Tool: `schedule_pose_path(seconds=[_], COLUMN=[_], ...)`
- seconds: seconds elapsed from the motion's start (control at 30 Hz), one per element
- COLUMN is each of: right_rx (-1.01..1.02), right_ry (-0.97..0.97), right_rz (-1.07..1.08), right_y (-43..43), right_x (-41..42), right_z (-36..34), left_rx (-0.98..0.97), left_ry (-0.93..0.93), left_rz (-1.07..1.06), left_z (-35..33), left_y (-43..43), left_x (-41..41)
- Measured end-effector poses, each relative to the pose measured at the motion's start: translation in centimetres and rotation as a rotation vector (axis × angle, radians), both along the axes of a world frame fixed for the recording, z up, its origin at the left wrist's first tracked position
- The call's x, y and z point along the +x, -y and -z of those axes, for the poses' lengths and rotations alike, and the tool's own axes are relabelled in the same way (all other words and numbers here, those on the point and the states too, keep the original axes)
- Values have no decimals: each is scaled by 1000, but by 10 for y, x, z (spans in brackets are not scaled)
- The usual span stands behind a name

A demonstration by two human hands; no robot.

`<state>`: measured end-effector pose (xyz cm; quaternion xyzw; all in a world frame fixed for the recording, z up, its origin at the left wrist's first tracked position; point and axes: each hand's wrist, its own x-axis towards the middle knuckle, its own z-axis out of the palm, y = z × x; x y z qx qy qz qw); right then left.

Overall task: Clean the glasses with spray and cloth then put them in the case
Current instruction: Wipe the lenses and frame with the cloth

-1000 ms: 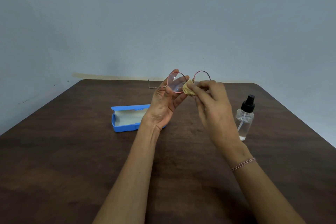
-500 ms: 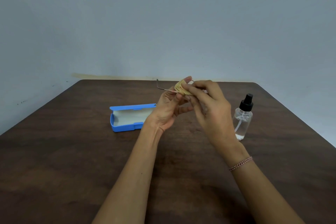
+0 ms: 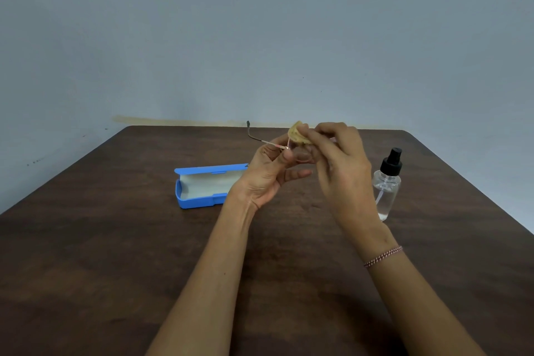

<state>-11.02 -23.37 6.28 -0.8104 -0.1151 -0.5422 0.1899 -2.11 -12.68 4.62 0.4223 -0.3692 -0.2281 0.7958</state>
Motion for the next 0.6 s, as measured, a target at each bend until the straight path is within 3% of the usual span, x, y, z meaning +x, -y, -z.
schedule_pose_path(seconds=[0.1,0.3,0.47,0.6], right_rx=[48,-52,37,-20], right_ry=[-23,-21,-22,-22], right_rz=[67,-30,111,51], right_y=[5,-10,4,-5], right_x=[2,1,4,4], right_z=[2,3,4,5], left_rx=[-12,-87,-81,-126], left_ry=[32,-24,-68,-52], left_rz=[-38,-120,-161,-140], left_z=[-3,-7,-10,-9], left_y=[-1,-6,-6,-5], left_x=[-3,-2,-5,-4])
